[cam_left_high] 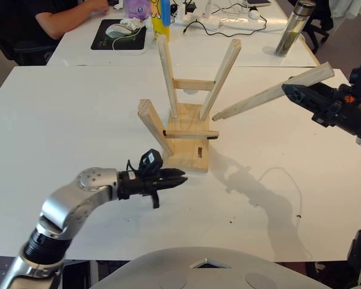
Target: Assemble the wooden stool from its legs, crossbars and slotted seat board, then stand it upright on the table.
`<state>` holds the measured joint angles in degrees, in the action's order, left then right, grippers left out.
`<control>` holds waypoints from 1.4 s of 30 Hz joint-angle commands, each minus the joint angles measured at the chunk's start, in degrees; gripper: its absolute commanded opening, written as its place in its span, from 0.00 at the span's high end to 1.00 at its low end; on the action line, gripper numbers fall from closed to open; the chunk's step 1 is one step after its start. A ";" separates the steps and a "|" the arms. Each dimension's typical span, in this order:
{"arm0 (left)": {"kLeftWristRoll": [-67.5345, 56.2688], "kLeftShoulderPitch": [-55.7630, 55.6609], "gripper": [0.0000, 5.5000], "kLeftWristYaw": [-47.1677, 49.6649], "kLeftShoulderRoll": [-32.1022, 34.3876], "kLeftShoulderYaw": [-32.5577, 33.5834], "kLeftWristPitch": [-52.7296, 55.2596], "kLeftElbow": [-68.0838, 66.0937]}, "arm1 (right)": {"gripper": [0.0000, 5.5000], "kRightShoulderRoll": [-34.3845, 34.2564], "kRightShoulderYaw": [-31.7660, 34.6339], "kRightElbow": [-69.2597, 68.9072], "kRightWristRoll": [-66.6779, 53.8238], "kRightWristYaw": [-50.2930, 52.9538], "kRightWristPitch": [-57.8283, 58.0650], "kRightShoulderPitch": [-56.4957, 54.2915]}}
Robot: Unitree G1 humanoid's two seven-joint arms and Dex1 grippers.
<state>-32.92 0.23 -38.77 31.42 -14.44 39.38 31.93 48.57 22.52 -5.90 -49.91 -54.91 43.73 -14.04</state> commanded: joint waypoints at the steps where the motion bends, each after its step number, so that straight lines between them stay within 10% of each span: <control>1: 8.27 0.73 0.99 5.63 -4.55 -3.45 -6.10 -4.64 | 0.62 2.02 -2.74 0.64 3.52 -3.97 -1.94 2.62; 42: 23.89 -4.12 1.00 8.59 -4.56 -5.22 -4.12 -22.25 | 0.62 -2.11 -18.06 -2.51 11.44 -10.75 -7.86 -4.94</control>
<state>-10.95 -5.08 -29.94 26.01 -18.61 32.46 13.26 46.11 5.52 -9.70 -40.99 -65.47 37.21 -18.13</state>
